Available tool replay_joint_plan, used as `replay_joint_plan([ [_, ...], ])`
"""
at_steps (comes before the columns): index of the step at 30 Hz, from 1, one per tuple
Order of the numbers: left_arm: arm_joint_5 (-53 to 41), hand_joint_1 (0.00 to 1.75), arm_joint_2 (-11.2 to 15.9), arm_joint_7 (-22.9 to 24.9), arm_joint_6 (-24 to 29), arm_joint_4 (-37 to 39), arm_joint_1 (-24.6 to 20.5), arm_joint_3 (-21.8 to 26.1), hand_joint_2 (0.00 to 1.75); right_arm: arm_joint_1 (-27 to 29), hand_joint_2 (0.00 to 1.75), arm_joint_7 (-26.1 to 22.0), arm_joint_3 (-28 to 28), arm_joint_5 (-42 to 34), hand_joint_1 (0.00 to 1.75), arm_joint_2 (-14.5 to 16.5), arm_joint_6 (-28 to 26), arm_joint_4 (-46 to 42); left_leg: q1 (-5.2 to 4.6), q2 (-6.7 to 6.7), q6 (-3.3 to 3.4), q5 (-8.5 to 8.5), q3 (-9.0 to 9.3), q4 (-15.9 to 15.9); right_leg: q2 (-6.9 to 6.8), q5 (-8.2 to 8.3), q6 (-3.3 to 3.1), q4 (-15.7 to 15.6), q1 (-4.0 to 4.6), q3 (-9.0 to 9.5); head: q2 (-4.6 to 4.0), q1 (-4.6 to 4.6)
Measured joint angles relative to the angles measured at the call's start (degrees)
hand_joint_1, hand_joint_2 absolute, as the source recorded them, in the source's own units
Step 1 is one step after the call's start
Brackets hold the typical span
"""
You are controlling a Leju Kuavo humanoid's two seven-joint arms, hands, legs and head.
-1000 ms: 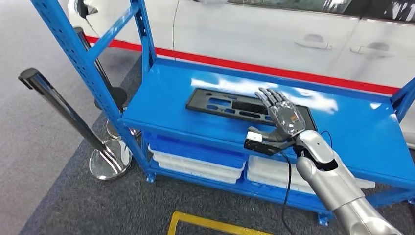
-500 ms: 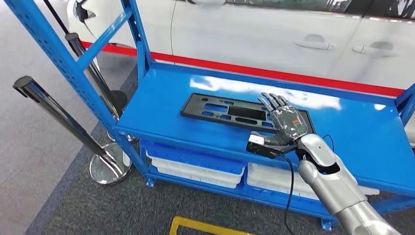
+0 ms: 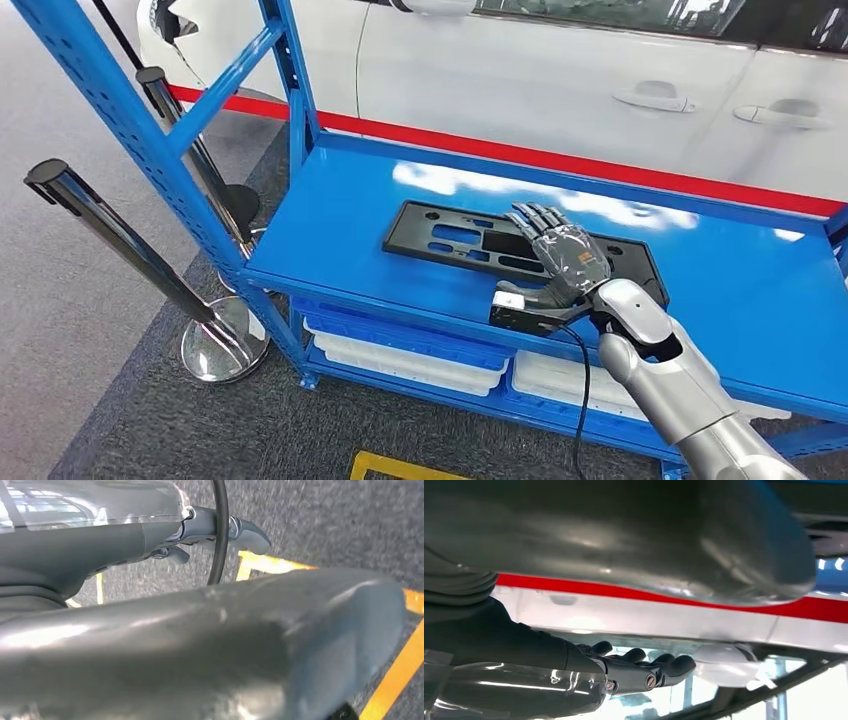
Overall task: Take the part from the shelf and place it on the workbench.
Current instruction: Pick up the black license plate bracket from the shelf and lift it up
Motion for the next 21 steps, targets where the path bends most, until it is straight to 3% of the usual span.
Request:
replay_joint_plan([
  [1,0.07,0.00,-0.02,-0.01,0.00,0.00,-0.03,-0.15,0.00,-0.02,0.00,-0.01,0.33,0.01,0.00,0.03,0.33,-0.19,0.07,0.01,0.31,-0.08,0.35,-0.21,-0.01,-1.33,0.11,2.87,-0.07,-1.44,0.00,0.01],
  [3,0.25,0.00,-0.03,-0.02,0.00,0.00,-0.11,-0.44,0.00,0.12,0.00,-0.06,1.25,0.01,0.00,0.10,1.09,-0.28,-0.02,-0.01,0.69,-0.47,0.72,-0.24,-0.01,-4.02,0.28,10.65,-0.07,-6.10,0.00,0.01],
  [4,0.33,0.00,-0.03,-0.03,0.00,0.00,-0.12,-0.53,0.00,0.28,0.00,-0.09,1.74,0.01,0.00,0.16,1.40,-0.28,-0.05,-0.04,0.75,-0.73,0.95,-0.23,-0.01,-4.38,0.35,13.40,-0.09,-8.12,0.00,0.01],
  [5,0.38,0.00,-0.03,-0.02,0.00,0.00,-0.09,-0.58,0.00,0.42,0.00,-0.13,2.22,0.01,0.00,0.25,1.59,-0.27,-0.07,-0.08,0.74,-1.02,1.27,-0.20,-0.02,-3.63,0.37,14.27,-0.10,-9.26,0.00,0.01],
  [6,0.46,0.00,-0.04,-0.02,0.00,0.00,-0.06,-0.61,0.00,0.49,0.00,-0.17,2.60,0.01,0.00,0.33,1.67,-0.29,-0.08,-0.12,0.66,-1.38,1.73,-0.16,-0.02,-1.69,0.33,12.79,-0.11,-9.19,0.00,0.01],
  [8,0.55,0.00,-0.10,-0.01,0.00,0.00,-0.03,-0.63,0.00,0.43,0.00,-0.19,3.09,0.00,0.00,0.44,1.72,-0.37,-0.10,-0.19,0.36,-2.21,2.64,-0.01,-0.03,3.30,0.01,5.39,-0.08,-6.42,0.00,0.01],
  [9,0.58,0.00,-0.13,-0.01,0.00,0.00,-0.08,-0.64,0.00,0.36,0.00,-0.19,3.25,-0.01,0.00,0.46,1.74,-0.44,-0.20,-0.24,0.10,-2.64,2.97,0.16,-0.01,4.83,-0.21,1.87,0.03,-4.93,0.00,0.01],
  [11,0.61,0.00,-0.16,0.01,0.00,0.00,-0.17,-0.64,0.00,0.24,0.00,-0.19,3.52,-0.01,0.00,0.51,1.87,-0.59,-0.35,-0.29,-0.51,-3.24,3.14,0.26,0.04,5.20,-0.67,-1.16,0.29,-3.62,0.00,0.01],
  [14,0.73,0.00,-0.19,0.14,0.02,-0.01,-0.24,-0.67,0.00,0.05,1.31,-0.22,3.89,-0.01,0.00,0.67,2.48,-0.78,-0.29,-0.18,-1.48,-4.06,3.52,0.39,0.15,4.76,-1.51,-1.61,0.12,-3.10,0.00,0.00],
  [15,0.78,0.00,-0.21,0.19,0.03,-0.01,-0.27,-0.70,0.00,-0.08,1.75,-0.24,4.06,-0.03,0.00,0.77,2.86,-0.81,-0.23,-0.12,-1.81,-4.88,3.15,1.72,0.12,4.68,-1.84,-1.82,-0.05,-2.76,0.00,0.00],
  [16,0.81,0.00,-0.23,0.22,0.05,-0.01,-0.31,-0.76,0.00,-0.22,1.75,-0.24,4.31,-0.08,0.00,0.91,3.38,-0.84,-0.13,-0.08,-2.13,-6.21,2.08,4.29,0.06,4.58,-2.15,-2.00,-0.18,-2.39,0.00,-0.01],
  [19,1.16,0.00,-0.25,0.21,0.12,-0.01,-0.25,-1.04,0.00,-0.43,1.75,-0.08,5.40,-0.35,0.00,1.22,5.16,-0.63,0.13,-0.01,-2.80,-10.36,-4.04,15.37,-0.06,4.02,-2.62,-2.01,-0.06,-1.75,0.00,-0.01],
  [20,1.32,0.00,-0.26,0.21,0.12,-0.01,-0.19,-1.13,0.00,-0.43,1.75,-0.02,5.83,-0.43,0.00,1.28,5.62,-0.48,0.16,-0.01,-2.88,-10.11,-5.25,16.78,-0.03,3.79,-2.63,-1.99,-0.02,-1.53,0.00,-0.01],
  [21,1.52,0.00,-0.26,0.21,0.13,-0.01,-0.14,-1.22,0.00,-0.45,1.75,0.03,6.26,-0.48,0.00,1.34,5.98,-0.30,0.16,-0.01,-2.86,-8.62,-5.37,15.90,0.01,3.55,-2.58,-1.96,-0.01,-1.24,0.00,-0.01],
])
